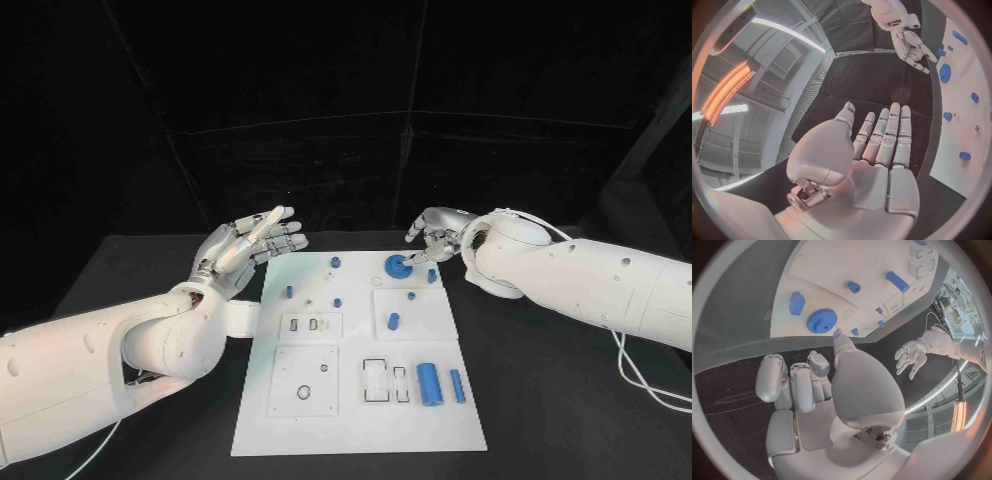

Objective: Assemble the parts on the task board

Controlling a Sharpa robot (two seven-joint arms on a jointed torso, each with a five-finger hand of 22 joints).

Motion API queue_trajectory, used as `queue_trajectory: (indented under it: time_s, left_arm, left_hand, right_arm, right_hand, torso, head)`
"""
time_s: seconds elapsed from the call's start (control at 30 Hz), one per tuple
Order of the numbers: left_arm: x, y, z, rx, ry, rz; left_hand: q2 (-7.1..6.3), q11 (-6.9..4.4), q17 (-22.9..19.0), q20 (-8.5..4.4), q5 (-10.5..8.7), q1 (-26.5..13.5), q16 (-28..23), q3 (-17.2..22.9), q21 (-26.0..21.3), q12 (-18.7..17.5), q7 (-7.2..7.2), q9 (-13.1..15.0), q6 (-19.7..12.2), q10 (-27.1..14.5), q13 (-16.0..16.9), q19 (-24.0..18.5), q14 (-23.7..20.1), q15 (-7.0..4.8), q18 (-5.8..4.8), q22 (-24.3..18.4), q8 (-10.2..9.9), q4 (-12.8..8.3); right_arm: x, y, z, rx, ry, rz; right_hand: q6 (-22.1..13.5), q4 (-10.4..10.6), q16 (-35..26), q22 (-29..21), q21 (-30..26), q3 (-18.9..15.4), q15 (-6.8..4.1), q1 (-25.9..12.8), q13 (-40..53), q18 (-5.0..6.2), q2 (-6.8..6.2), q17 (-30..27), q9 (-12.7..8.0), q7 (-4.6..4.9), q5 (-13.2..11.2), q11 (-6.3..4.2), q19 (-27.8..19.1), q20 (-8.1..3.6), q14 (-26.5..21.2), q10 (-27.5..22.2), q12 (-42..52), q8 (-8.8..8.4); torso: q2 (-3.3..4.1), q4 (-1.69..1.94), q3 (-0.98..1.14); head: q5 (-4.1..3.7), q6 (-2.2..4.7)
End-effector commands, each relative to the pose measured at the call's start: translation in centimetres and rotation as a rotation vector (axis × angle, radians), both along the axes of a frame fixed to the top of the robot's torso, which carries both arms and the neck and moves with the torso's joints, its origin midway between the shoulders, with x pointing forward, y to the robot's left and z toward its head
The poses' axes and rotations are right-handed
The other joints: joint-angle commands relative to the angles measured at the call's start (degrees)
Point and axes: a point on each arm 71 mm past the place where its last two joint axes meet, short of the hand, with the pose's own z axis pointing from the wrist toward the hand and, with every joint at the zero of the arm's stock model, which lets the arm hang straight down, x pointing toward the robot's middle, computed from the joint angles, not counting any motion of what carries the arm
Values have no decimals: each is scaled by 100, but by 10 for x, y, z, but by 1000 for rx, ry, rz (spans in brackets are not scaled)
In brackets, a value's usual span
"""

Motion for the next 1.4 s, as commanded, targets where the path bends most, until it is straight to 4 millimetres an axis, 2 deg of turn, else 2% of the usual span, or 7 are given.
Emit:
queue_trajectory:
  time_s: [0.03, 0.23, 0.6, 1.0, 1.13, 1.4]
  left_arm:
    - [0, -2, 1, -9, -5, -16]
    - [1, -3, 1, -10, -4, -19]
    - [1, -4, 1, -11, -3, -22]
    - [2, -4, 0, -10, -1, -23]
    - [2, -4, 0, -10, -1, -23]
    - [2, -3, 0, -10, 1, -23]
  left_hand:
    - [25, -5, -8, 4, 18, 21, -37, 11, 9, -5, 454, 5, 30, 54, -2, 42, 52, 7, 80, -5, 20, -15]
    - [25, -5, -8, 4, 18, 21, -37, 11, 9, -5, 454, 5, 30, 54, -2, 42, 52, 7, 80, -5, 20, -15]
    - [27, -6, -9, 4, 19, 25, -39, 20, 8, -5, 454, 4, 30, 59, -2, 46, 56, 6, 81, -8, 20, -24]
    - [27, -6, -9, 4, 19, 25, -39, 20, 8, -5, 454, 4, 30, 59, -2, 46, 56, 6, 81, -8, 20, -24]
    - [27, -6, -9, 4, 19, 25, -39, 20, 8, -5, 454, 4, 30, 59, -2, 46, 56, 6, 81, -8, 20, -24]
    - [27, -6, -9, 4, 19, 25, -39, 20, 8, -5, 454, 4, 30, 59, -2, 46, 56, 6, 81, -8, 20, -24]
  right_arm:
    - [2, 3, -4, -17, 47, 6]
    - [4, 11, -7, -49, 33, 30]
    - [6, 19, -14, -79, 34, 56]
    - [6, 25, -21, -109, 29, 73]
    - [6, 24, -22, -116, 28, 71]
    - [7, 23, -23, -120, 25, 69]
  right_hand:
    - [-45, 29, 47, 40, 34, -15, 40, 103, 187, -101, 27, 66, 6, -3, 56, 6, 49, -8, 323, 95, 151, 52]
    - [-24, 11, 84, 77, 53, -30, 35, 199, 304, -106, 83, 117, 13, -17, 202, -4, 63, -10, 324, 103, 239, 126]
    - [5, -25, 146, 142, 81, -29, 24, 286, 472, -118, 140, 222, 15, -37, 250, -21, 96, -18, 340, 170, 366, 185]
    - [54, -92, 179, 201, 109, 7, 10, 401, 573, -128, 236, 274, 16, -56, 248, -39, 126, -30, 346, 203, 436, 245]
    - [56, -128, 190, 225, 121, 42, 10, 453, 610, -132, 283, 290, 10, -54, 142, -39, 137, -33, 347, 213, 457, 261]
    - [69, -148, 203, 257, 135, 80, 10, 485, 649, -137, 336, 311, 8, -51, 115, -38, 154, -33, 350, 232, 481, 277]
  torso:
    - [2, 6, -4]
    - [3, 2, 0]
    - [-2, 2, -1]
    - [-4, -2, -4]
    - [-6, -3, -3]
    - [-4, -2, 0]
  head:
    - [10, -16]
    - [20, -38]
    - [32, -69]
    - [35, -79]
    - [45, -90]
    - [55, -104]
